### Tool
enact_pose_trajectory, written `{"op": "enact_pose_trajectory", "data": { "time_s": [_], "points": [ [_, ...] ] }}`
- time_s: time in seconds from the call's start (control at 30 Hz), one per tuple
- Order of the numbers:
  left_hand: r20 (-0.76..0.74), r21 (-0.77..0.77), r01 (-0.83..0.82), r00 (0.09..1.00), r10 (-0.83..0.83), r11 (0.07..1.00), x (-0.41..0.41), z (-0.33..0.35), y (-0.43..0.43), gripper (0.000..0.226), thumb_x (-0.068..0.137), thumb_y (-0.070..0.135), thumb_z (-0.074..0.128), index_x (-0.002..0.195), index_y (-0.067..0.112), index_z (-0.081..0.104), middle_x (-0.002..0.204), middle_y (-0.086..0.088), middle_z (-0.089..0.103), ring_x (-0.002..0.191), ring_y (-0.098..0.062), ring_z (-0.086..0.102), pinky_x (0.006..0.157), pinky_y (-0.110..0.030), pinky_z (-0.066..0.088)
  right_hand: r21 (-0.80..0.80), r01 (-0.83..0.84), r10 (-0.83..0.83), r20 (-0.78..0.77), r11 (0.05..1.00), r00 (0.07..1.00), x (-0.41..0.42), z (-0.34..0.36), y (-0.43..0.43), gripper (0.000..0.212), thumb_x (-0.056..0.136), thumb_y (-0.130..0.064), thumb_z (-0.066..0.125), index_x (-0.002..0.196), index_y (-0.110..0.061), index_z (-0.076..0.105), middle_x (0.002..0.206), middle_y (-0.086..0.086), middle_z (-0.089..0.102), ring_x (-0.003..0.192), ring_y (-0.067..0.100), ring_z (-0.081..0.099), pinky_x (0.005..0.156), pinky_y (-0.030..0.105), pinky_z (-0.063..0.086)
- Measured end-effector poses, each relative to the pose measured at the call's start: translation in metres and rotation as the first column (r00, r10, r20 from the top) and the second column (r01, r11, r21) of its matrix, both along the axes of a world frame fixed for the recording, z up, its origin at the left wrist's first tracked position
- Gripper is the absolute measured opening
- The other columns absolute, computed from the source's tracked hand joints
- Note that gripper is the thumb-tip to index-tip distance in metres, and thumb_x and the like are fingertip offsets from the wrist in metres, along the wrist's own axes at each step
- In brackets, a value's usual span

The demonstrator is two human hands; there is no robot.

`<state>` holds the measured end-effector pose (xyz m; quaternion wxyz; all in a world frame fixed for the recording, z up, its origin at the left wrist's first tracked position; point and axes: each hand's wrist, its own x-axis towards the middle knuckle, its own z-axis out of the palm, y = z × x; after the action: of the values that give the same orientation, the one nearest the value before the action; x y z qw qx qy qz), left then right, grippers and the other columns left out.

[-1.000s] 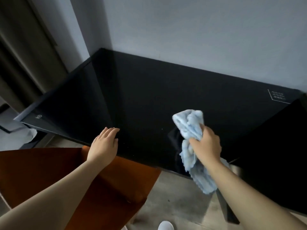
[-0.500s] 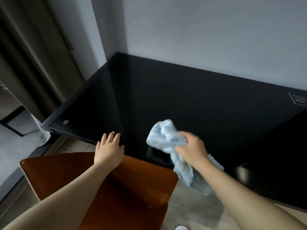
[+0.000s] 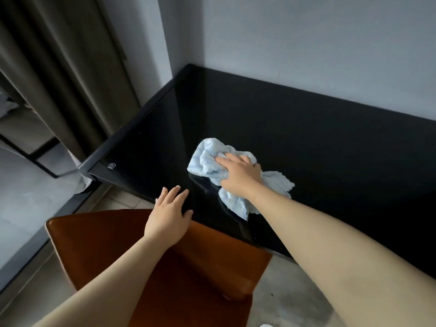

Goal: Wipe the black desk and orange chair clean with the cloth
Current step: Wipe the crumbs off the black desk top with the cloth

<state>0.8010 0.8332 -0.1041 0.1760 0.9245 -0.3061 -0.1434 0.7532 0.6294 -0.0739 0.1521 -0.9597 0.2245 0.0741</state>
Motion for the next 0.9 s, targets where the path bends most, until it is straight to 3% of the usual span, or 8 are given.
{"op": "enact_pose_trajectory", "data": {
  "time_s": [0.17,0.23,0.33,0.47,0.6,0.73,0.83,0.9],
  "points": [
    [-0.058,-0.121,-0.109,0.993,0.103,0.987,-0.002,0.005,-0.003,0.047,0.094,0.013,0.046,0.14,0.017,0.042,0.153,0.0,0.029,0.146,-0.02,0.007,0.117,-0.035,0.011,0.103,-0.273,0.256,0.154,0.956,0.954,-0.068,-0.003,0.014,0.046,0.08,-0.022,0.057,0.121,-0.044,0.053,0.118,-0.022,0.047,0.117,0.018,0.035,0.087,0.037,0.029],
    [-0.088,-0.144,-0.185,0.981,0.174,0.972,-0.009,0.008,-0.008,0.043,0.095,0.012,0.043,0.137,0.017,0.046,0.152,0.0,0.031,0.145,-0.019,0.008,0.115,-0.034,0.015,0.173,-0.294,0.248,0.245,0.94,0.937,-0.101,-0.002,0.017,0.037,0.076,-0.022,0.062,0.109,-0.04,0.062,0.105,-0.024,0.051,0.112,0.017,0.041,0.087,0.038,0.034],
    [-0.058,-0.091,-0.187,0.982,0.182,0.978,-0.034,0.007,-0.016,0.047,0.095,0.016,0.045,0.142,0.017,0.039,0.155,-0.002,0.025,0.146,-0.024,0.005,0.115,-0.035,0.015,0.208,-0.268,0.193,0.321,0.941,0.927,-0.141,0.0,0.02,0.026,0.075,-0.02,0.066,0.098,-0.032,0.07,0.103,-0.018,0.063,0.108,0.016,0.048,0.089,0.043,0.039],
    [-0.017,-0.06,-0.169,0.986,0.169,0.984,-0.069,0.005,-0.029,0.051,0.096,0.021,0.045,0.144,0.014,0.033,0.155,-0.003,0.022,0.145,-0.029,0.003,0.116,-0.036,0.013,0.208,-0.282,0.223,0.267,0.937,0.937,-0.181,0.002,0.016,0.024,0.077,-0.018,0.063,0.095,-0.033,0.071,0.102,-0.022,0.064,0.107,0.007,0.042,0.096,0.038,0.034],
    [-0.044,-0.06,-0.132,0.991,0.129,0.989,-0.1,0.009,-0.045,0.045,0.097,0.023,0.044,0.141,0.019,0.04,0.154,-0.002,0.027,0.145,-0.026,0.008,0.114,-0.036,0.018,0.222,-0.285,0.249,0.176,0.933,0.952,-0.217,0.009,0.003,0.027,0.083,-0.02,0.056,0.102,-0.035,0.07,0.106,-0.025,0.062,0.111,0.007,0.04,0.098,0.031,0.029],
    [-0.072,-0.054,-0.066,0.995,0.062,0.996,-0.132,0.01,-0.051,0.043,0.097,0.022,0.044,0.14,0.02,0.042,0.152,-0.002,0.031,0.145,-0.024,0.011,0.115,-0.037,0.019,0.282,-0.258,0.283,-0.051,0.924,0.958,-0.248,0.022,-0.009,0.028,0.08,-0.022,0.052,0.095,-0.041,0.067,0.092,-0.019,0.049,0.097,0.008,0.036,0.087,0.025,0.027],
    [-0.067,-0.065,-0.054,0.997,0.05,0.996,-0.149,0.014,-0.057,0.042,0.097,0.022,0.043,0.139,0.021,0.042,0.15,0.0,0.035,0.144,-0.021,0.014,0.115,-0.039,0.02,0.443,-0.143,0.256,-0.208,0.885,0.944,-0.265,0.036,-0.028,0.022,0.073,-0.018,0.055,0.082,-0.036,0.065,0.087,-0.01,0.057,0.089,0.018,0.057,0.068,0.022,0.041],
    [-0.042,-0.072,-0.043,0.998,0.04,0.996,-0.155,0.016,-0.063,0.042,0.097,0.023,0.044,0.139,0.021,0.043,0.149,0.001,0.037,0.144,-0.02,0.016,0.115,-0.038,0.021,0.62,0.001,0.042,-0.056,0.784,0.998,-0.279,0.046,-0.047,0.03,0.069,-0.007,0.058,0.08,-0.033,0.067,0.085,-0.006,0.068,0.087,0.017,0.065,0.069,0.026,0.05]
  ]
}}
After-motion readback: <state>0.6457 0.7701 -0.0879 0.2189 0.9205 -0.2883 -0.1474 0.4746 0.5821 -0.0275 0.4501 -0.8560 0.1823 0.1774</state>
